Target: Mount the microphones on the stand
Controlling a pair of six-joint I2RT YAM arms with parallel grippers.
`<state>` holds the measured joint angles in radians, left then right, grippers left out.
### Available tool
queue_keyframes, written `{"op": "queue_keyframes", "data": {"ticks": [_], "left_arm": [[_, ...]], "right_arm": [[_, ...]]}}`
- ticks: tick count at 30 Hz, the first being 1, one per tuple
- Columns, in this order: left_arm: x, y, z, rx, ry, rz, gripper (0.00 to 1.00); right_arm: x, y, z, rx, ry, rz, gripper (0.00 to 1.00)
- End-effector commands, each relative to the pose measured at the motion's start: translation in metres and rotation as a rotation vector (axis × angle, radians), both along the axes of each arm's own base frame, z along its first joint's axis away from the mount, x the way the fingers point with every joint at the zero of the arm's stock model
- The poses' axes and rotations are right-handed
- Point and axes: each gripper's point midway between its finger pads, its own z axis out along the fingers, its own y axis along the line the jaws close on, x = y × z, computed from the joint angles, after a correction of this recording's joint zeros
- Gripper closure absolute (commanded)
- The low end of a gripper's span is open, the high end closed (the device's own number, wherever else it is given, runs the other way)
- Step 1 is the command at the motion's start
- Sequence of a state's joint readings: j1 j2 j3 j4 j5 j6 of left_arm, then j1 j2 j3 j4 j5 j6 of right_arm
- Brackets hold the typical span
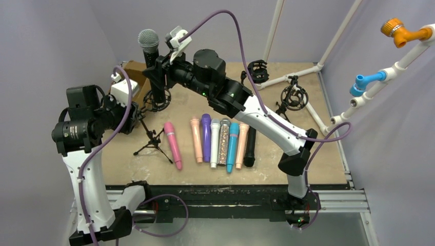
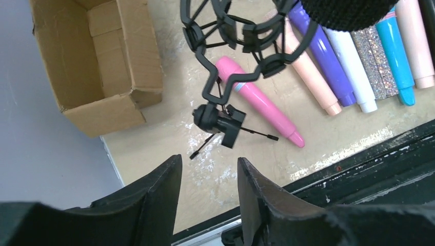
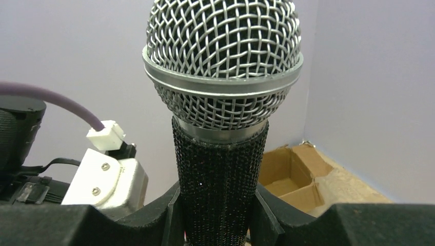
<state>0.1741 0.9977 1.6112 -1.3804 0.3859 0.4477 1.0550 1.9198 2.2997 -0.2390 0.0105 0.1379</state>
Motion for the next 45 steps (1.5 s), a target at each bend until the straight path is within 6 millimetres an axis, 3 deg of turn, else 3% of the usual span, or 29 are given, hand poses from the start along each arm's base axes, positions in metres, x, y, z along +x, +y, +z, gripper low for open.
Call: {"op": "queue_keyframes", "data": {"ticks": [1, 7, 11, 16, 26, 33, 45], "left_arm": [[0.021, 0.002, 0.004, -0.011, -0.042, -0.024, 0.55], [0.026, -0.002, -0.015, -0.046, -0.006, -0.042, 0.33], [0.029, -0.002, -0.023, -0.036, -0.047, -0.051, 0.3], [0.031, -0.015, -0.028, -0.069, -0.092, -0.122, 0.48], [0.034, -0.022, -0.043, -0.155, -0.043, -0.099, 0.65], [0.031, -0.025, -0.054, -0.168, -0.048, -0.101, 0.66], [0.032, -0.017, -0.083, -0.133, -0.043, -0.072, 0.64]], "right_arm": [[0.006, -0.007, 0.043, 0.123, -0.113, -0.073, 1.0], [0.013, -0.006, 0.045, 0.148, -0.138, -0.108, 1.0], [0.011, -0.002, 0.047, 0.148, -0.148, -0.091, 1.0], [0.011, 0.005, 0.042, 0.145, -0.156, -0.069, 1.0], [0.006, 0.004, 0.028, 0.128, -0.157, -0.071, 1.0], [0.004, 0.007, 0.007, 0.084, -0.196, -0.137, 1.0], [0.006, 0.0, -0.003, 0.055, -0.205, -0.183, 1.0]]}}
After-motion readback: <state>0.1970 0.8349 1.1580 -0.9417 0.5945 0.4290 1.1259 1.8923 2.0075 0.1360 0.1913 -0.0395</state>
